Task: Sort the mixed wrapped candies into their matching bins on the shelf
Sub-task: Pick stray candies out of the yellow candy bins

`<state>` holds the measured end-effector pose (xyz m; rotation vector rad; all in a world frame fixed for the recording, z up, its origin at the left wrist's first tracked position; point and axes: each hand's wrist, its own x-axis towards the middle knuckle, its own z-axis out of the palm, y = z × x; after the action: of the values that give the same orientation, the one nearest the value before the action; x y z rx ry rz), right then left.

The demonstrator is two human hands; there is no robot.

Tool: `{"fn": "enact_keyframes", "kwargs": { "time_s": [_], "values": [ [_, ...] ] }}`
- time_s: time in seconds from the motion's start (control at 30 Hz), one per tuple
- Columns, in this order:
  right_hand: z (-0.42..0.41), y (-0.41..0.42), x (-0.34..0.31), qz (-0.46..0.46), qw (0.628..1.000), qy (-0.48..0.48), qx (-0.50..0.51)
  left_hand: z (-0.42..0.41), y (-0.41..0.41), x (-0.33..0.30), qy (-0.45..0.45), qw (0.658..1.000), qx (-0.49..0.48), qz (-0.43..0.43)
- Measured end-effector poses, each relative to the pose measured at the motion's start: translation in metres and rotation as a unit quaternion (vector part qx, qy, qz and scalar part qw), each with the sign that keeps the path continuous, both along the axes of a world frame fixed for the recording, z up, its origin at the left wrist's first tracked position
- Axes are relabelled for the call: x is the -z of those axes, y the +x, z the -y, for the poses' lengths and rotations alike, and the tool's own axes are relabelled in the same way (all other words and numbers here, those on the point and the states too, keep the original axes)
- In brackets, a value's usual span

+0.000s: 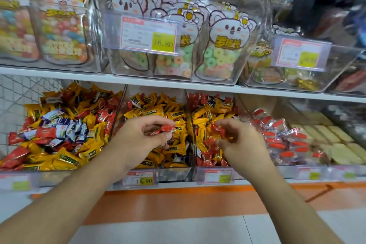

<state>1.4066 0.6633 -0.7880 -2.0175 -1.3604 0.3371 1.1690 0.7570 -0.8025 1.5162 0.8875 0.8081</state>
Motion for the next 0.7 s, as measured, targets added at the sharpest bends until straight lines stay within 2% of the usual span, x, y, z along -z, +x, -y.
{"fn": "enact_keyframes", "kwargs": {
  "time_s": [0.17, 0.3, 0.43, 0.7],
  "values": [
    [0.0, -0.009, -0.001, 0.01, 1.0, 0.0, -0.007, 0.005, 0.008, 0.002, 0.055, 0.996, -0.003, -0.071],
    [-0.006, -0.041, -0.002, -0.049, 0.993, 0.051, -0.092, 0.009, 0.014, 0.01, 0.131, 0.983, -0.022, -0.126],
    [-0.013, -0.062, 0.006, 0.023, 0.987, 0.063, -0.143, 0.013, 0.016, 0.012, 0.153, 0.979, -0.003, -0.137],
    [-0.008, -0.03, -0.001, 0.02, 0.996, 0.075, -0.049, 0.008, 0.011, 0.012, 0.146, 0.976, -0.011, -0.163]
  ]
}}
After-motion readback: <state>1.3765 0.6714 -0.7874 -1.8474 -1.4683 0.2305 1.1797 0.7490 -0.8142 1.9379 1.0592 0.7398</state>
